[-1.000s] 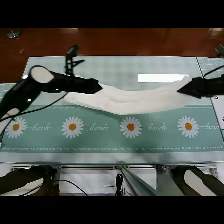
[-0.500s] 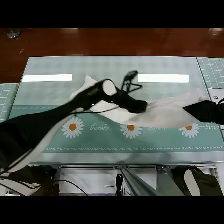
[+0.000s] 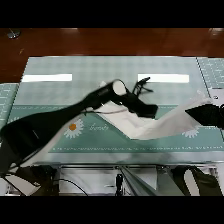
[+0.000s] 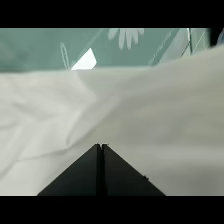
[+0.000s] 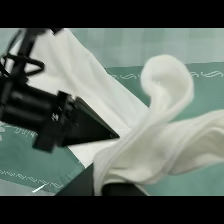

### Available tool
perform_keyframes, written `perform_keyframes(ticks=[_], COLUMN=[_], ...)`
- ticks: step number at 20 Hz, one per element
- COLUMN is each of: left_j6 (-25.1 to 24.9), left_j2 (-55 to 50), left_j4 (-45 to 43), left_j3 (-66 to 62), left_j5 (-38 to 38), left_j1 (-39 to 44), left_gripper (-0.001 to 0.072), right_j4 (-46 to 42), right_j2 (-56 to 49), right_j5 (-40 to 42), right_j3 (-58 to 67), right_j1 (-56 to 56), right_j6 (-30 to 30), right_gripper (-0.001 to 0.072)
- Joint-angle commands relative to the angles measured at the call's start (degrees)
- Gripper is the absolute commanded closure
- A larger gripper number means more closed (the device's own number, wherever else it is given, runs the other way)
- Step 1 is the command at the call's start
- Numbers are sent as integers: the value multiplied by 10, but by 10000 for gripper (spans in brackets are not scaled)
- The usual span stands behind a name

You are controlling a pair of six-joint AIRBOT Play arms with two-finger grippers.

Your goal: Fold the shirts.

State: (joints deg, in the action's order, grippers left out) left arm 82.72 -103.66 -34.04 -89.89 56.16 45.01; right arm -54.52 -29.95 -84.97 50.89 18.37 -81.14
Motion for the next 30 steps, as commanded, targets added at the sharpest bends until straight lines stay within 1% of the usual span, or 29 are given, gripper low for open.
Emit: perform_keyframes(ticks=[1,3,4,6,7,9,10,12,14,16,19,22,26,27,28,29,30], left_j6=[-14,-16,-17,-9,-2,1,0,-9,-8,-8,5,6,5,5,5,5,5], left_j2=[46,95,125,199,236,324,371,475,571,664,757,796,790,787,784,779,773], left_j4=[9,2,-19,-111,-146,-187,-195,-199,-190,-146,-129,-128,-126,-126,-126,-126,-126], left_j3=[-5,-5,-5,-1,9,49,77,151,228,312,410,474,503,506,509,512,515], left_j5=[63,97,105,121,129,135,133,118,103,92,77,77,68,59,49,37,28], left_j1=[-119,-198,-232,-298,-329,-390,-416,-453,-460,-459,-459,-459,-459,-459,-459,-459,-459], left_gripper=[689,689,689,689,689,689,689,689,688,688,688,688,688,688,688,688,688], right_j4=[25,36,34,34,35,33,33,33,36,37,37,37,57,63,80,89,61], right_j2=[-5,-32,-57,-118,-151,-232,-283,-393,-497,-585,-683,-744,-768,-768,-768,-767,-759], right_j5=[5,16,24,70,108,180,203,207,202,203,205,206,206,198,183,163,137], right_j3=[0,0,0,15,34,100,142,227,303,370,443,489,499,499,499,499,501], right_j1=[0,-39,-76,-165,-208,-286,-316,-359,-396,-429,-462,-480,-484,-486,-487,-487,-478], right_j6=[1,12,10,-4,-13,-18,-18,-22,-25,-38,-58,-75,-82,-81,-74,-54,-52], right_gripper=[680,681,681,681,680,680,681,680,680,681,680,680,678,593,280,84,81])
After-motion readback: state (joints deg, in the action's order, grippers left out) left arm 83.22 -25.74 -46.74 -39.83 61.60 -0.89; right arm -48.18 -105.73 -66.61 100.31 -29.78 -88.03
